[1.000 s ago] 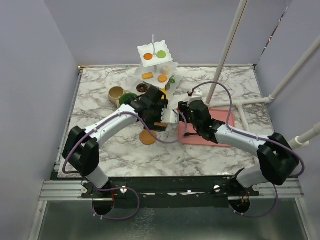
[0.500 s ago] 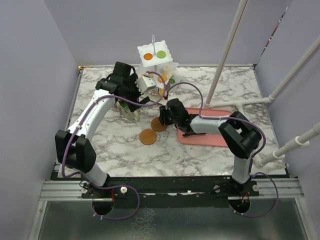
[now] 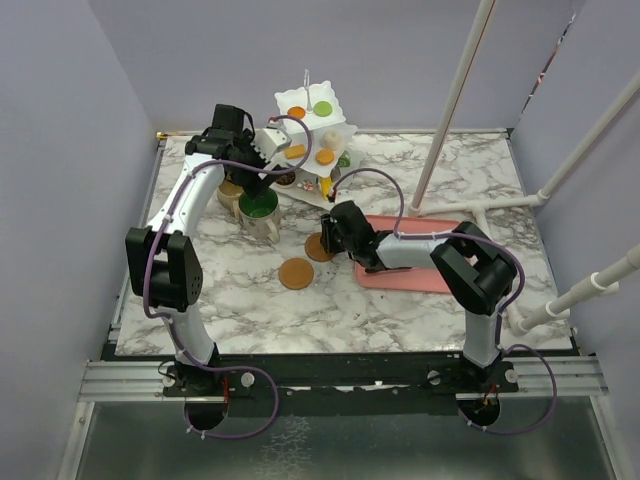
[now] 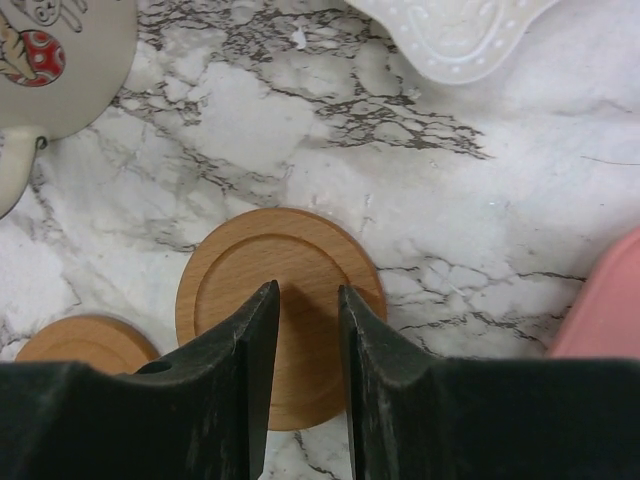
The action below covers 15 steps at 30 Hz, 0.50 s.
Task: Serve the afternoon tea
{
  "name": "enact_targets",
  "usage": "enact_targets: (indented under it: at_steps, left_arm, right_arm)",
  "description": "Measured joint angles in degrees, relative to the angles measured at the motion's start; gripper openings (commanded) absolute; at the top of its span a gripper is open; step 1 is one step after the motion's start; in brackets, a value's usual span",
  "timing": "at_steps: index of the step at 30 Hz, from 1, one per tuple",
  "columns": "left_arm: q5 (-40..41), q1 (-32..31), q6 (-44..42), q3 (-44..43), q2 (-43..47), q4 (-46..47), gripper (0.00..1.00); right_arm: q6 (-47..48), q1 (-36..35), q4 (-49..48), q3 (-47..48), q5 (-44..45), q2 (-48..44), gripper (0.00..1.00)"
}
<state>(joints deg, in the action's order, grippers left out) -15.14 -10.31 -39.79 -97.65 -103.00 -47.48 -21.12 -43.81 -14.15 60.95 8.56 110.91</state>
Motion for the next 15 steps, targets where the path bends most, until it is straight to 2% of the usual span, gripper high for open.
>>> enact_targets:
  at_steps: [4, 8, 15]
  left_arm:
    - [-0.02, 1.88, 0.28, -1.49, -2.69, 0.28, 0.84]
    - [-0.50, 2.80, 0.15, -1.46, -3.54, 0.20, 0.74]
    - [-3.02, 2.67, -0.85, -1.25, -4.28, 0.17, 0.59]
  right_arm:
    - [0.92, 0.00, 0.37, 0.00, 3.26, -0.20, 0.37]
    - [2.38, 0.00, 0.57, -0.35, 4.76, -2.12, 0.43]
    - [4.39, -0.35, -0.11, -0.28, 4.66, -9.73, 0.44]
